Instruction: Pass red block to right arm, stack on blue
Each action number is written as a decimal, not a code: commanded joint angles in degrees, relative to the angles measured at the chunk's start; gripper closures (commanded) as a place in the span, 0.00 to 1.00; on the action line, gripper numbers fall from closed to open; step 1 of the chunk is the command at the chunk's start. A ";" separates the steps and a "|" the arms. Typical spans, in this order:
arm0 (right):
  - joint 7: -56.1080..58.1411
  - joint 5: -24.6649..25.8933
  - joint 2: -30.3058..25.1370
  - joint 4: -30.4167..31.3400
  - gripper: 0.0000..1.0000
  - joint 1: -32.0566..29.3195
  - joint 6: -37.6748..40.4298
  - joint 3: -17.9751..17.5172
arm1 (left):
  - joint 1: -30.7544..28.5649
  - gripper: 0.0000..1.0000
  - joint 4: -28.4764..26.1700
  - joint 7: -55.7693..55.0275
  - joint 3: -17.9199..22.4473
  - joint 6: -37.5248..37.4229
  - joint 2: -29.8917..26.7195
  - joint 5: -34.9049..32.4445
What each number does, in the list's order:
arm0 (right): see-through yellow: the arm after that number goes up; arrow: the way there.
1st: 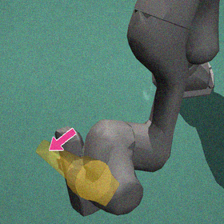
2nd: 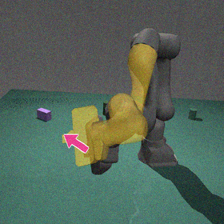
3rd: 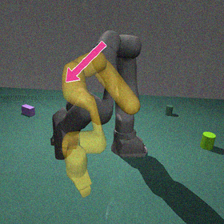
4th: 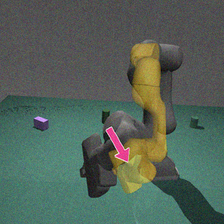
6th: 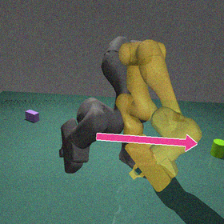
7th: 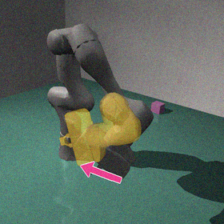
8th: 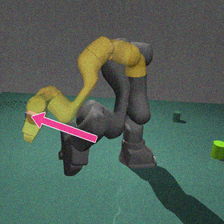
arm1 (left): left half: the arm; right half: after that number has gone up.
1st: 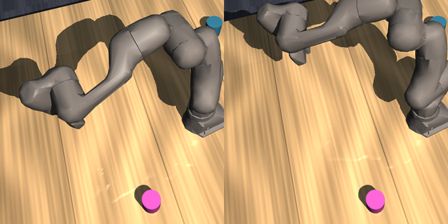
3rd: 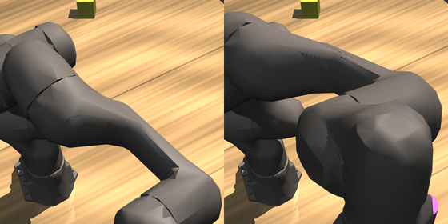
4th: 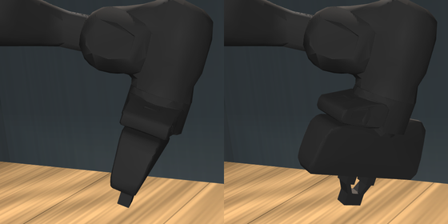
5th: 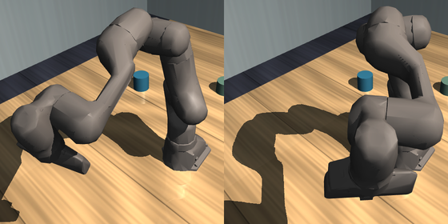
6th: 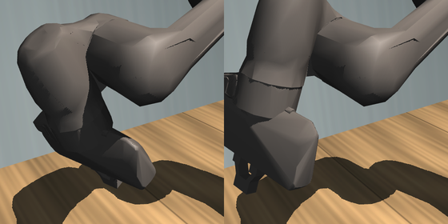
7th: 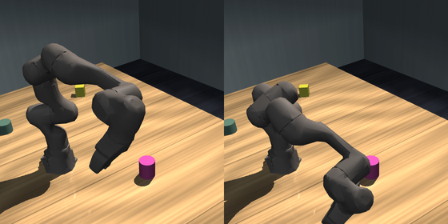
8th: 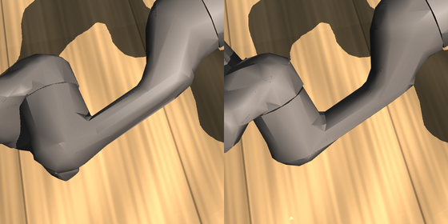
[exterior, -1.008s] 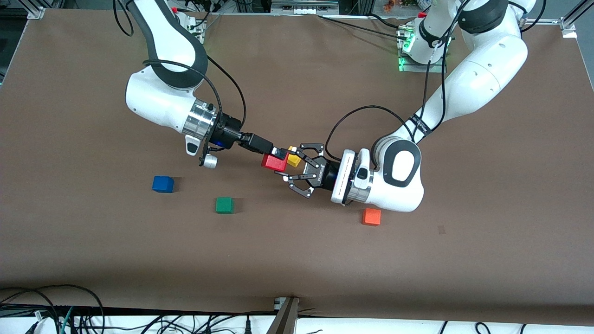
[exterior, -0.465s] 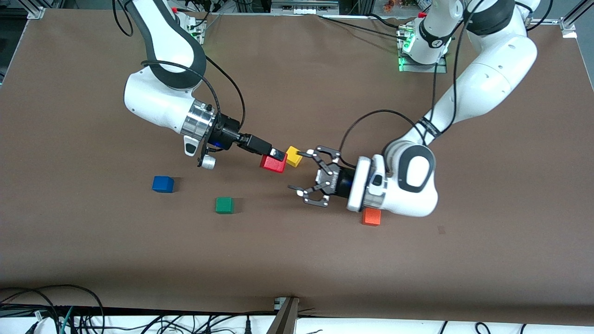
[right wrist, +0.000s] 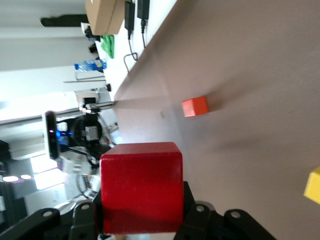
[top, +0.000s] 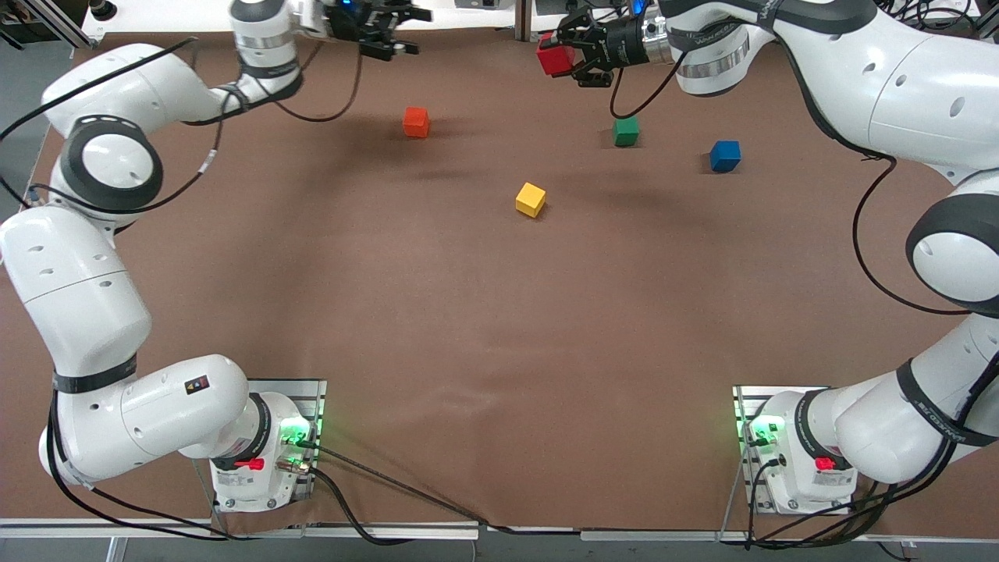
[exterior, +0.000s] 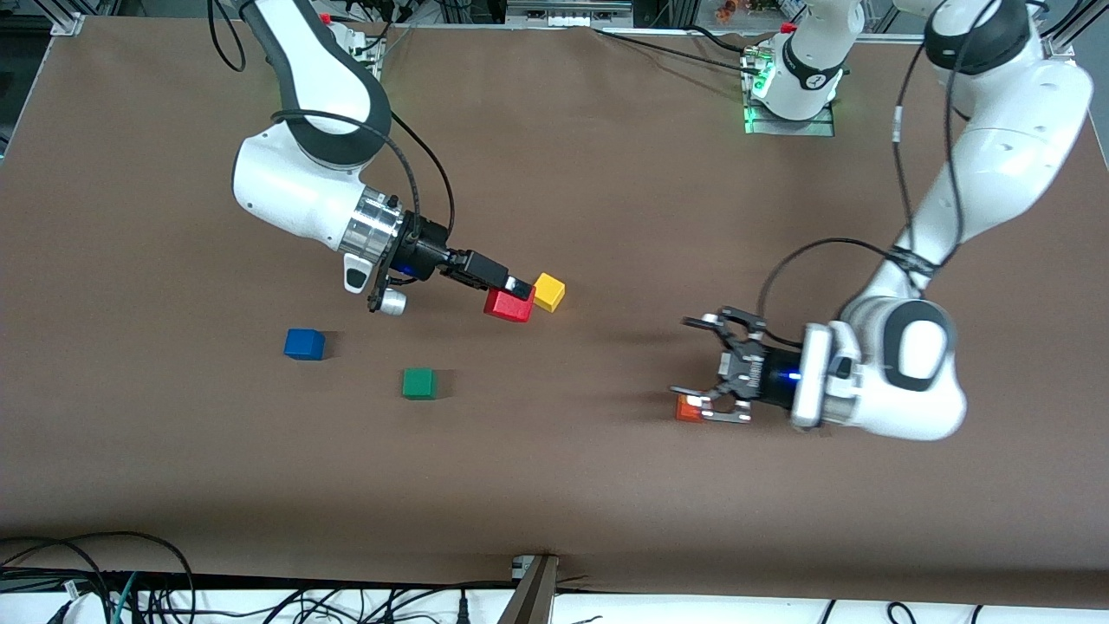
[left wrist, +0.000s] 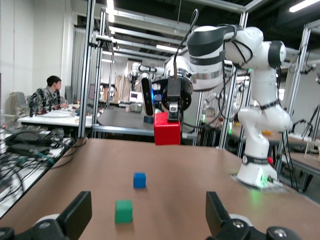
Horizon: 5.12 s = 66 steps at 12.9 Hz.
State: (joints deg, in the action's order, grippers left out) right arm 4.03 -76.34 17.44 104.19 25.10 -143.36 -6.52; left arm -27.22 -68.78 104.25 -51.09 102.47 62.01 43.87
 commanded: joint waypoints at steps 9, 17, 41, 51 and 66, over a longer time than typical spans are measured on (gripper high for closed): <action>0.37 46.95 0.49 -1.09 0.88 -1.98 28.04 13.02 | -15.84 0.00 9.52 -0.37 3.62 -10.97 -12.76 -38.26; -0.34 73.53 5.76 0.58 0.88 -1.98 25.42 21.98 | -17.69 0.00 9.54 -4.92 4.60 -13.25 -26.14 -54.50; -8.69 72.65 8.58 4.80 0.00 -4.18 15.64 22.61 | 33.55 0.00 -22.08 -84.99 56.25 -10.30 -65.70 -38.36; -7.81 72.74 -6.09 -1.16 0.00 -4.09 35.84 23.04 | 37.16 0.00 -23.24 -85.36 57.51 -11.32 -65.44 -44.84; -8.77 74.32 -13.99 -16.59 0.00 -26.66 56.55 8.58 | 36.81 0.00 -21.93 -85.62 56.45 -15.46 -64.56 -45.37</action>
State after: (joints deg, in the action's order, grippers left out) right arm -4.10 -3.11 8.50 80.16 3.29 -83.15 8.46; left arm 9.64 -91.25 19.22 5.41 87.77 -2.42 -0.30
